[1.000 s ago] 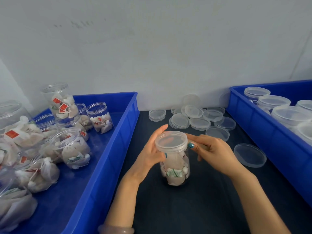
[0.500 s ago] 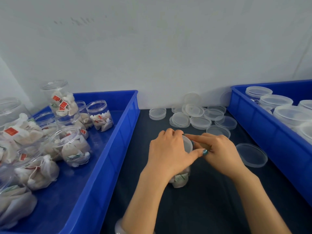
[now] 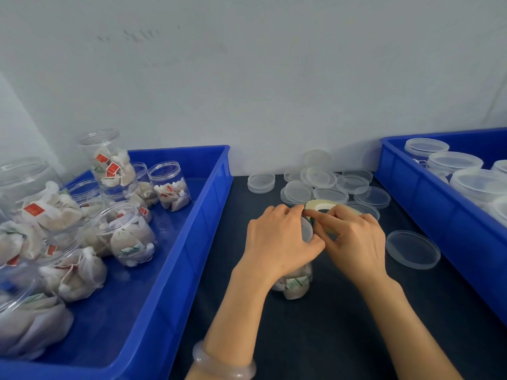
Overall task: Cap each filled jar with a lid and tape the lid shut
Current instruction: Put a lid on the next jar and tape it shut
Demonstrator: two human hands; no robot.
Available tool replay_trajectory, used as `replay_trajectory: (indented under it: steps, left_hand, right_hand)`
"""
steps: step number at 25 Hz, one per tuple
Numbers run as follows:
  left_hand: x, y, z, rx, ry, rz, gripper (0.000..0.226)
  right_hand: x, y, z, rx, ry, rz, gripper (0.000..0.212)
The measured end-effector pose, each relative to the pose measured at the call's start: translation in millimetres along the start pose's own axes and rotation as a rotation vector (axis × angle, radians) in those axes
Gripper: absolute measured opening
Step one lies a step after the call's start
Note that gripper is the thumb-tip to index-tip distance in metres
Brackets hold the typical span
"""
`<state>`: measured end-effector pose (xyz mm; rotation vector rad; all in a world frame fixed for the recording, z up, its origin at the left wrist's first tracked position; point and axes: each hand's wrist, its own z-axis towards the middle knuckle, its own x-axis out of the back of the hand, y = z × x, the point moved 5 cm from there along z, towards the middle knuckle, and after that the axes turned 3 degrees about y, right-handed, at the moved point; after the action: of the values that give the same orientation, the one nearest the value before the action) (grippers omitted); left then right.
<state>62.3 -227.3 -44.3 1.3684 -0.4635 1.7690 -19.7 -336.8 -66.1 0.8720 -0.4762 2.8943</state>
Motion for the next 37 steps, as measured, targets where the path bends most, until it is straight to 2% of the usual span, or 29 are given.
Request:
replay_trajectory:
  steps: [3,8,20,24,26,28,29,31,37]
  left_hand:
    - [-2.0,-1.2,2.3,0.017,-0.008,0.024,0.063]
    - [-3.4,-3.3,4.5,0.041,-0.014,0.044,0.064]
    - [-4.2,-3.8,4.3,0.059,-0.018,0.048,0.058]
    - [0.1,1.1,4.7,0.061,-0.027,0.043,0.055]
    - [1.9,2.7,-2.3,0.041,-0.03,-0.009,0.055]
    - [1.6,2.3,-14.8,0.014,-0.026,-0.073,0.055]
    - [3.3,0.4,-16.8,0.01,-0.028,-0.086,0.054]
    - [4.2,0.4,-13.1,0.001,-0.038,-0.083,0.046]
    - [5.6,1.3,-8.5,0.044,-0.048,-0.107,0.025]
  right_hand:
    - [0.8,-4.3,3.4,0.009,0.072,-0.071,0.022]
    - [-6.6,-7.1,10.1,-0.049,0.1,-0.147,0.019]
    - [-22.0,6.9,28.8,-0.152,0.085,-0.234,0.015]
    - [-29.4,8.3,29.8,-0.153,0.011,-0.244,0.019]
    - [-30.4,29.4,38.3,-0.255,-0.084,-0.32,0.023]
    - [-16.4,61.0,58.0,-0.392,-0.111,-0.347,0.03]
    - [-7.7,67.0,69.3,-0.357,-0.074,-0.291,0.029]
    - [4.0,56.7,79.3,-0.142,-0.015,-0.175,0.027]
    - [-13.9,7.4,19.3,0.093,-0.257,-0.044,0.041]
